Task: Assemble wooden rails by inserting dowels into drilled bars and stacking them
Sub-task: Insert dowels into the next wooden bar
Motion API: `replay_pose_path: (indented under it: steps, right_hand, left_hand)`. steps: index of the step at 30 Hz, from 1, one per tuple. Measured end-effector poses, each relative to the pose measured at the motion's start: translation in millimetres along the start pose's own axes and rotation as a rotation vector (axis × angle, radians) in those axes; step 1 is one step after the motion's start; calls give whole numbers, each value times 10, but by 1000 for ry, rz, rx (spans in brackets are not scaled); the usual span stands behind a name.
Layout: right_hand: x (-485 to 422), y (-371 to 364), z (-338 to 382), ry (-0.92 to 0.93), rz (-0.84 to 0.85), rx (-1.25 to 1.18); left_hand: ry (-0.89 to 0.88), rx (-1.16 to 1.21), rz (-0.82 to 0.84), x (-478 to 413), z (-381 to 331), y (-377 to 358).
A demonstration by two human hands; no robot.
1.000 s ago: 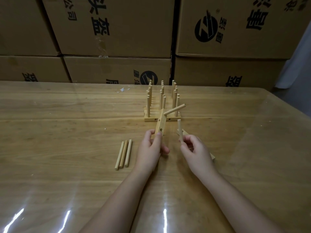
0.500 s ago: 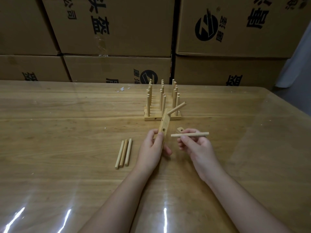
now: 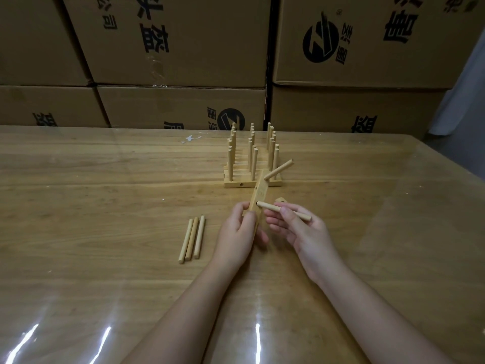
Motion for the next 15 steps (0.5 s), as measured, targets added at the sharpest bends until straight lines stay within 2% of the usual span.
replay_pose_path:
  steps: [15]
  right_hand:
    - [-2, 31, 63, 156, -79, 370]
  left_hand:
    - [-78, -311, 23, -6, 64, -10]
Point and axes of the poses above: each hand's wrist, its own x-axis away from the middle knuckle, its own y-axis out of the back of the hand, z = x × y, the point moved 1 cm from there along -x, towards the middle knuckle, and after that the axes turned 14 degrees about x, right-handed, at the moved point
